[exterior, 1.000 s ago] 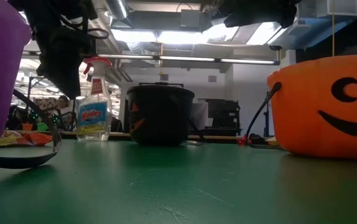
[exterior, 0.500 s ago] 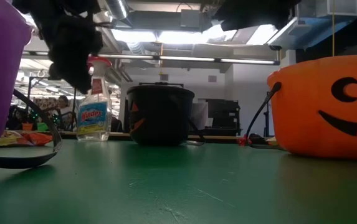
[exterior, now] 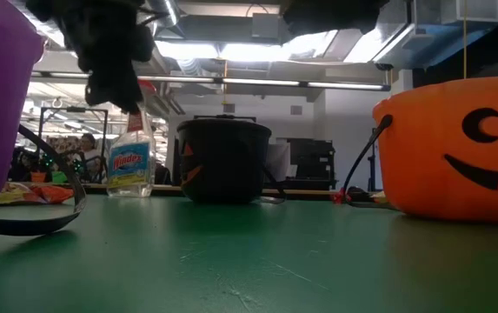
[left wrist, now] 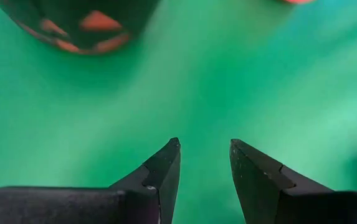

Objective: Sort candy
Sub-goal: Put the yellow candy into the violet bucket

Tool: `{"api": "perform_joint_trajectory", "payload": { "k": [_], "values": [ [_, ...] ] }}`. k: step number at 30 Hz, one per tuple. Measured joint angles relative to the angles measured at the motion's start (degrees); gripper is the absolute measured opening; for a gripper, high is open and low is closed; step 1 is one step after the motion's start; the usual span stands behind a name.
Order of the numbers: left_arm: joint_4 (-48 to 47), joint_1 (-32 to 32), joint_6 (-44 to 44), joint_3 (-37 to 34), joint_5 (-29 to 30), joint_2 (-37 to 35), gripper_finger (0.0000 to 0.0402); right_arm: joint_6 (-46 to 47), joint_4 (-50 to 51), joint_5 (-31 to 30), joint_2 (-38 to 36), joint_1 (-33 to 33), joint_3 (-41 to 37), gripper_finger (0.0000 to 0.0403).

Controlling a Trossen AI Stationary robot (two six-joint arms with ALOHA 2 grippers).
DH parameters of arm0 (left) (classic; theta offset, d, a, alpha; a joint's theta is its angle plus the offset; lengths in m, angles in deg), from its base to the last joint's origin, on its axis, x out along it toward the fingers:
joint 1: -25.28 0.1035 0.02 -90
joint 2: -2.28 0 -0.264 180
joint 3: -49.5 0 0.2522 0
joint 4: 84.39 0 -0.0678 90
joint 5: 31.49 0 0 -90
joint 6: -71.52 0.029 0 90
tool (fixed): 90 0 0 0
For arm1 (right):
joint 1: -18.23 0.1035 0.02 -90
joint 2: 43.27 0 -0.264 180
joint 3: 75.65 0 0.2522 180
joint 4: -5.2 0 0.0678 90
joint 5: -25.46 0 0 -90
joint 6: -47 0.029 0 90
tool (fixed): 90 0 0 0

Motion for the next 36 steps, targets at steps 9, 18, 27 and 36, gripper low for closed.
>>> {"api": "perform_joint_trajectory", "payload": {
  "k": [9, 18, 27, 36],
  "values": [
    [-25.36, -0.39, -3.78, 13.00, 7.48, 1.15, 0.0128, -1.05, 0.05, 0.63, 0.00, 0.06, 0.08, 0.0159],
    [-30.03, -6.28, -15.38, 6.59, 7.74, 1.44, 0.0128, 0.28, 0.07, 4.19, 0.00, 0.08, 0.12, 0.0159],
    [-32.83, -11.19, -25.01, -0.81, 5.29, 1.44, 0.0128, 0.06, 0.30, 5.45, 0.00, 0.08, 0.12, 0.0159],
    [-20.53, -11.71, -28.83, -10.75, 7.96, 1.46, 0.0128, -0.01, 0.09, 4.65, 0.00, 0.08, 0.12, 0.0159]
  ]
}}
